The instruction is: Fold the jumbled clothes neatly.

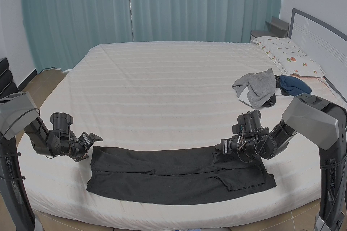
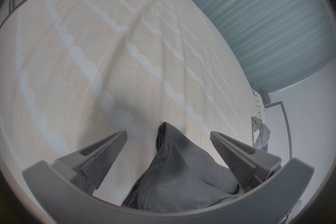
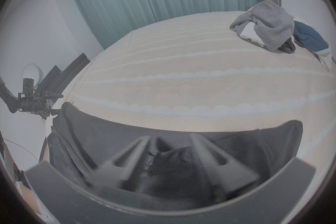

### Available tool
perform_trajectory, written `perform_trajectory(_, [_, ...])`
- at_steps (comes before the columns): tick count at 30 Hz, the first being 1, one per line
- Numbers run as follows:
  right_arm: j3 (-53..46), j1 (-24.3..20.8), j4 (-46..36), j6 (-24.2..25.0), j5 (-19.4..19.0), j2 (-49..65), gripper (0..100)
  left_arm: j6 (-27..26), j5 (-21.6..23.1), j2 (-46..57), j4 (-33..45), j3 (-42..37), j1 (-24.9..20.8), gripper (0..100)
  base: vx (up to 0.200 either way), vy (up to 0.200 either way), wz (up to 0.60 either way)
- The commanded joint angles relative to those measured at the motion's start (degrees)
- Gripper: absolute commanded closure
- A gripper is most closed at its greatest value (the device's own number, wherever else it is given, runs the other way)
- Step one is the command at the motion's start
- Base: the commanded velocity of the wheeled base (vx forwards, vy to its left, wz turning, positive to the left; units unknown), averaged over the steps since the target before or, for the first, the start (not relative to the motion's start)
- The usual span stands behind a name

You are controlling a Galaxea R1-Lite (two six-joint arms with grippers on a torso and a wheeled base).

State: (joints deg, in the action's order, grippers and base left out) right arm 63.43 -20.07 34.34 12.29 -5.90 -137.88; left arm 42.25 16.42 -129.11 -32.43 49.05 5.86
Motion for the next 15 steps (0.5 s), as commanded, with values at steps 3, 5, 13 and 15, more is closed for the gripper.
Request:
perform_trajectory(3, [0.82, -0.06, 0.11, -0.07, 0.01, -0.73, 100, 0.02, 0.01, -0.09, 0.00, -0.01, 0.02, 0, 0.000, 0.000, 0.00])
perform_trajectory(5, [1.17, -0.06, 0.11, -0.07, 0.01, -0.82, 100, -0.07, 0.01, -0.09, 0.00, -0.01, 0.02, 0, 0.000, 0.000, 0.00])
perform_trajectory(13, [3.19, -0.76, 0.11, 0.19, 0.10, -1.08, 100, -0.07, 0.01, -0.09, 0.00, -0.01, 0.02, 0, 0.000, 0.000, 0.00])
perform_trajectory(15, [3.63, -1.12, 0.20, 0.10, 0.19, -1.87, 100, -0.07, 0.01, -0.18, 0.00, -0.01, 0.02, 0, 0.000, 0.000, 0.00])
